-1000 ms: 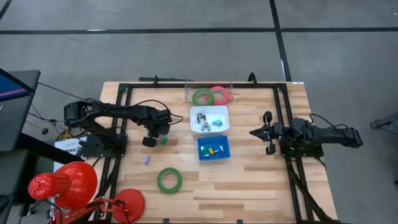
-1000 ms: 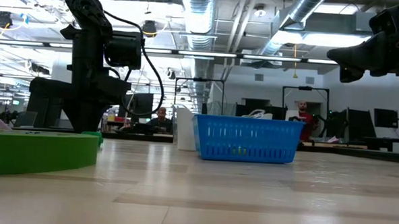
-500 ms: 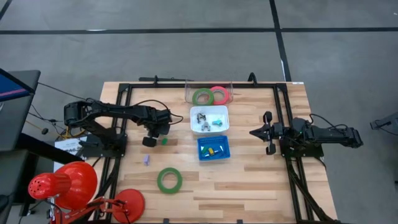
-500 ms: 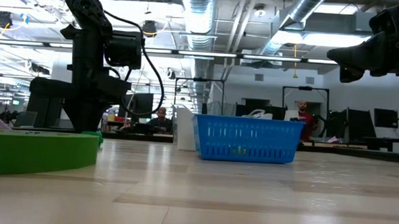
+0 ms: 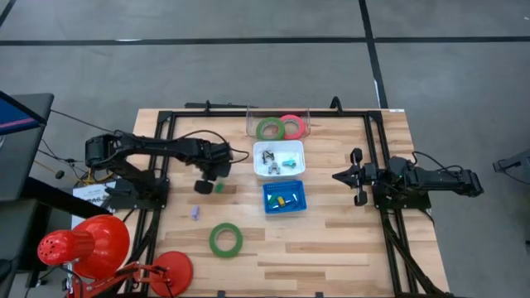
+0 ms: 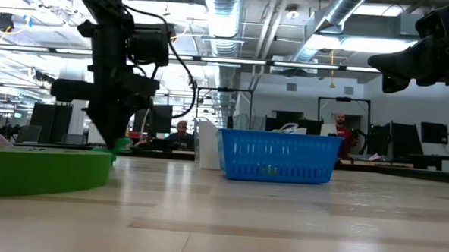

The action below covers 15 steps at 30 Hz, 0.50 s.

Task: Pick and place Stapler, Stapler remover, tape
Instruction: Put the top green stapler into the blue bin

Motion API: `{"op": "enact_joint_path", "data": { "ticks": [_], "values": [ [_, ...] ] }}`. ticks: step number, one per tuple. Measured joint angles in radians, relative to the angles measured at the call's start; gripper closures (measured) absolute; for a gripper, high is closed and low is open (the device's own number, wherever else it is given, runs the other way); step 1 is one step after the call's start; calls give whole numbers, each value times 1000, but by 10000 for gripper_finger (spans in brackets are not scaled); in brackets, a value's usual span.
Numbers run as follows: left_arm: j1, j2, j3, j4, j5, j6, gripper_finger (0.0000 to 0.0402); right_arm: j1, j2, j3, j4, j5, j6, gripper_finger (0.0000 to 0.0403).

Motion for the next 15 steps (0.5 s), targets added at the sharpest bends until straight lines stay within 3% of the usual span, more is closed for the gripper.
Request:
{"op": "enact_joint_path", "data": {
  "ticks": [15],
  "values": [
    [-3, -84, 157, 6, 0, -21, 328, 0, 0, 0, 0, 0, 0, 402]
  ]
}}
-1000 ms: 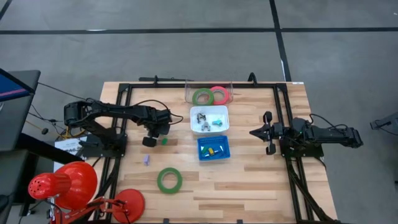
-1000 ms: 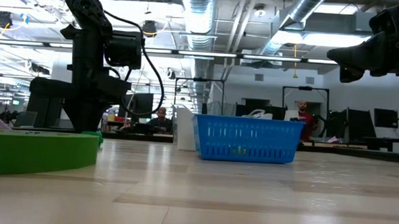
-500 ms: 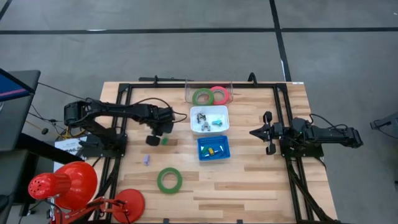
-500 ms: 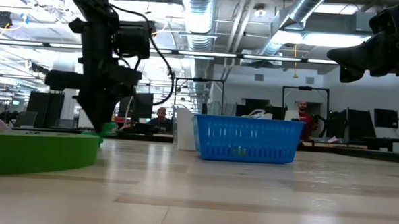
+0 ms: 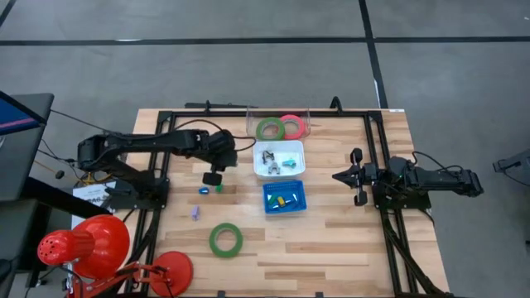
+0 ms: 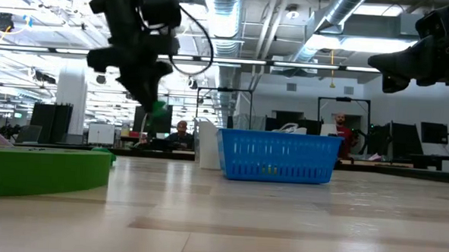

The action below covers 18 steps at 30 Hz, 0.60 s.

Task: Pick and place Stapler, Stapler remover, tape
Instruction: Put the top green stapler into the blue bin

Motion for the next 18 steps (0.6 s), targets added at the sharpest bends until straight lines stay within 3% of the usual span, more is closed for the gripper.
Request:
{"op": "enact_joint_path", "data": {
  "ticks": [12, 18],
  "values": [
    [-77, -95, 24, 209, 217, -185, 327, 0, 0, 0, 0, 0, 0, 402],
    [-123, -74, 24, 359, 244, -274, 328, 0, 0, 0, 0, 0, 0, 402]
  ]
}}
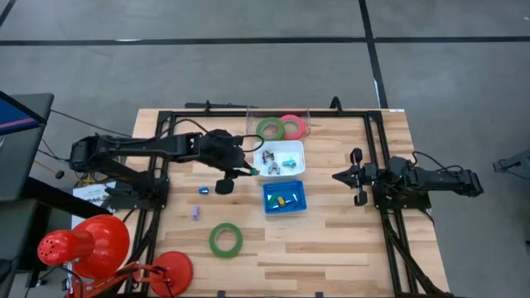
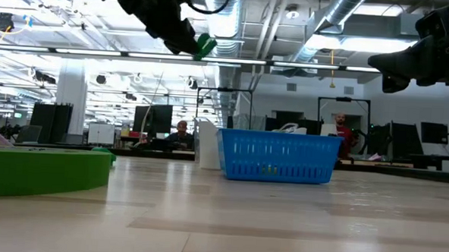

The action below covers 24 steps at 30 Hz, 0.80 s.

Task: Pick and place Stapler, Stapler remover, tape
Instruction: Put the top green stapler into the blue bin

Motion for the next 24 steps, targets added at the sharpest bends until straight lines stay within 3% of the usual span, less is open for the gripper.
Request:
{"op": "enact_joint_path", "data": {
  "ticks": [24],
  "values": [
    [-90, 342, -1, 430, 71, 2, 328, 0, 0, 0, 0, 0, 0, 402]
  ]
}}
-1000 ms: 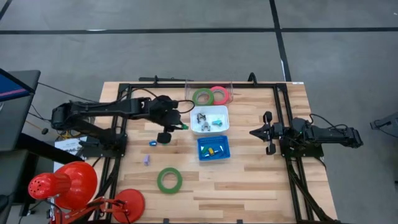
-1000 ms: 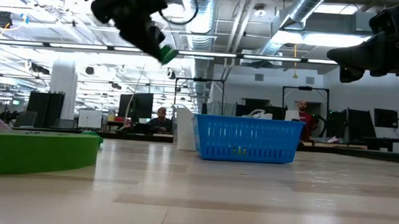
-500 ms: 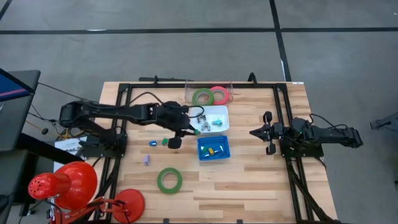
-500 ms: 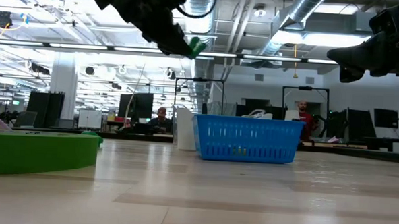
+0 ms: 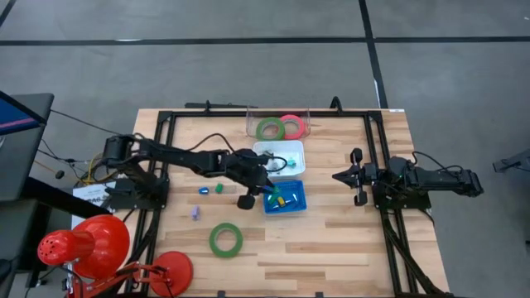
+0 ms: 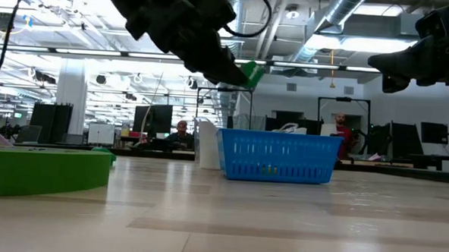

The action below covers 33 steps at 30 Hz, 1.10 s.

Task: Pick and place Stapler, Stapler remover, tape
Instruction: Put the top green stapler into the blue bin, then put the green stapler into the blue bin

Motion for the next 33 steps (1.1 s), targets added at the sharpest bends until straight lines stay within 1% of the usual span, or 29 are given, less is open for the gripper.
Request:
{"op": "enact_joint_path", "data": {
  "ticks": [8, 13, 17, 21, 29, 33],
  "values": [
    [0, 109, 0, 192, 0, 1, 327, 0, 0, 0, 0, 0, 0, 402],
    [1, 138, 0, 218, -1, 0, 327, 0, 0, 0, 0, 0, 0, 402],
    [-2, 139, 0, 220, -1, -23, 316, 0, 0, 0, 0, 0, 0, 402],
    [-2, 139, 0, 221, -3, -73, 287, 0, 0, 0, 0, 0, 0, 402],
    [-2, 137, 0, 220, -12, -101, 196, 0, 0, 0, 0, 0, 0, 402],
    [-2, 137, 0, 220, -12, -120, 162, 0, 0, 0, 0, 0, 0, 402]
  ]
}}
